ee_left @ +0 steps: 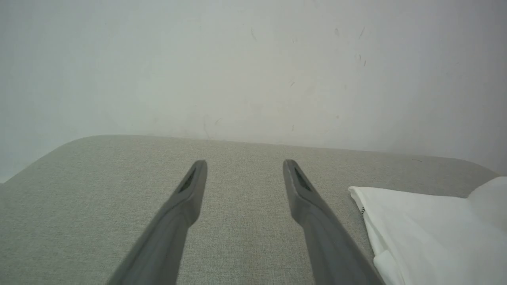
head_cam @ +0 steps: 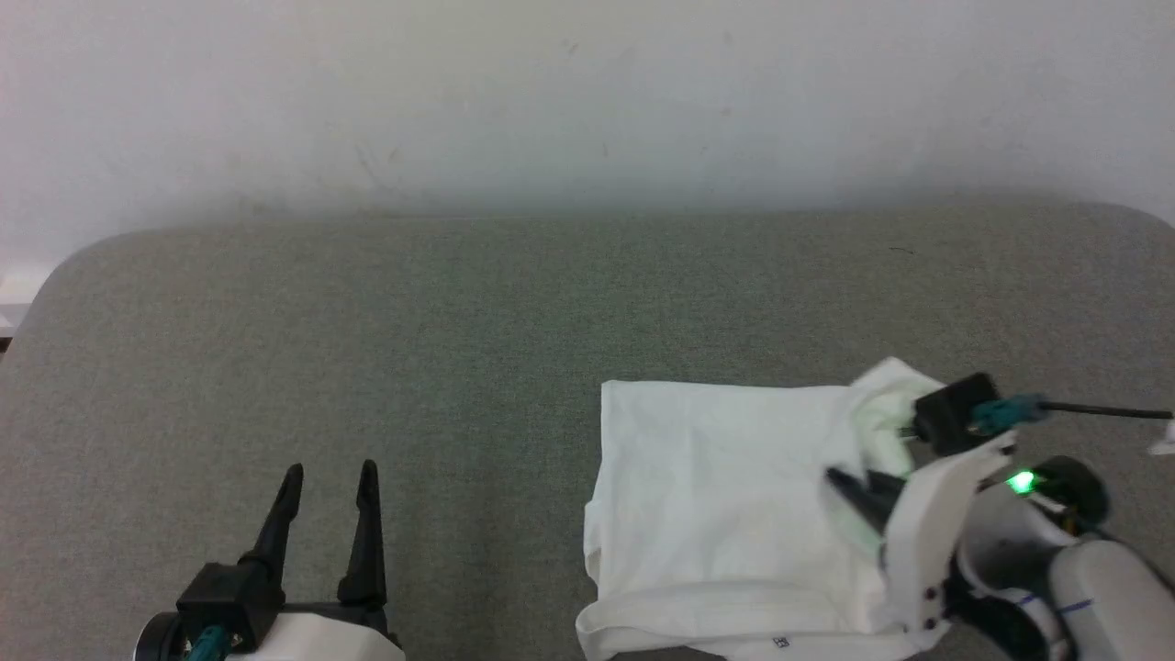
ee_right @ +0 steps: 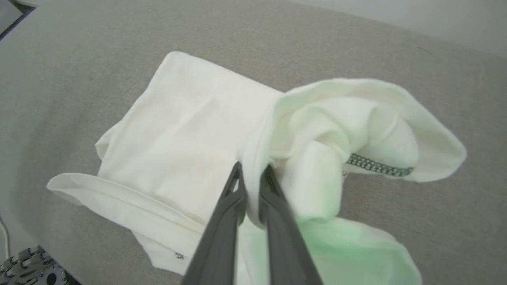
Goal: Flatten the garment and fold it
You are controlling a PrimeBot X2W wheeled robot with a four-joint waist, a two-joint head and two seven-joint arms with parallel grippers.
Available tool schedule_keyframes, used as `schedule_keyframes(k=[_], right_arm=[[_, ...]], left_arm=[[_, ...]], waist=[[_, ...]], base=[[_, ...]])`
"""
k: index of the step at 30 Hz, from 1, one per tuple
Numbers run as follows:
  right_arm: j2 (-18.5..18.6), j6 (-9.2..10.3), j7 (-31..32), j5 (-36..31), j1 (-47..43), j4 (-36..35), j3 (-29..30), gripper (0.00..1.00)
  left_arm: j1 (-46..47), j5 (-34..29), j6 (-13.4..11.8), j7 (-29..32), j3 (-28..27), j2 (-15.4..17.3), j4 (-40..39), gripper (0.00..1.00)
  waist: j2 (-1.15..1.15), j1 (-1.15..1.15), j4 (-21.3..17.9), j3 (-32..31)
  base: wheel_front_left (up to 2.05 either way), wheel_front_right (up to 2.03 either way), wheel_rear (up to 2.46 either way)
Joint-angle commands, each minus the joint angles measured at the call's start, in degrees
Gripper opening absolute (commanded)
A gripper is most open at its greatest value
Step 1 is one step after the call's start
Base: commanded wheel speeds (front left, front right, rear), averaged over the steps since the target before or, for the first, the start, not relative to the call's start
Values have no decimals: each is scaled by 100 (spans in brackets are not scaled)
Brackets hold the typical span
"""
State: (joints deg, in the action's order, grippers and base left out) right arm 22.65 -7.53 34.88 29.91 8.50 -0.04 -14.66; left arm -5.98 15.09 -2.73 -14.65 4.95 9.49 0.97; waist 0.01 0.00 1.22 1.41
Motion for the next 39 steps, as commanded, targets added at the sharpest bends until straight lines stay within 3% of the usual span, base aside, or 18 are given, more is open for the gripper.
schedule_keyframes(k=[1,9,10,11,12,13,18,25,28,32,39], right_arm=[[-221,4,66,10,98,-24,-228,0],[-1450,4,-249,370,458,778,-1096,0],[-1543,4,-355,407,502,898,-1195,4],[-1613,4,-489,432,551,1003,-1300,22],[-1669,4,-631,467,595,1101,-1402,46],[-1708,4,-729,497,627,1219,-1507,100],[-1606,4,-1230,414,814,1434,-1936,100],[-1005,4,-1894,243,766,283,-2212,100],[-889,4,-2315,11,493,-175,-1659,100],[-999,4,-2768,-482,-35,-489,-440,100],[-1184,4,-2821,-1024,-739,-667,1574,100]], left_arm=[[24,40,44,5,24,15,25,100],[277,54,99,5,169,-58,139,100],[304,54,101,2,185,-75,157,100],[324,53,100,0,193,-88,175,100],[339,57,96,-3,191,-97,195,100],[352,61,94,-7,186,-103,214,100],[367,73,78,-20,151,-131,279,100],[303,81,43,-30,41,-122,303,100],[287,68,16,-31,24,-135,277,100],[291,63,13,-33,-14,-123,230,100],[255,14,-20,-34,-144,-101,108,100]], waist=[[-1,0,60,-4],[-1,0,356,166],[-1,0,386,188],[-1,0,406,210],[-1,0,415,234],[-1,0,419,247],[-1,0,387,276],[-1,0,176,203],[-1,0,84,171],[-1,0,-9,152],[-1,0,-139,136]], base=[[0,0,0],[0,0,0],[0,0,0],[0,0,0],[0,0,0],[0,0,0],[0,0,0],[0,0,0],[0,0,0],[0,0,0],[0,0,0]])
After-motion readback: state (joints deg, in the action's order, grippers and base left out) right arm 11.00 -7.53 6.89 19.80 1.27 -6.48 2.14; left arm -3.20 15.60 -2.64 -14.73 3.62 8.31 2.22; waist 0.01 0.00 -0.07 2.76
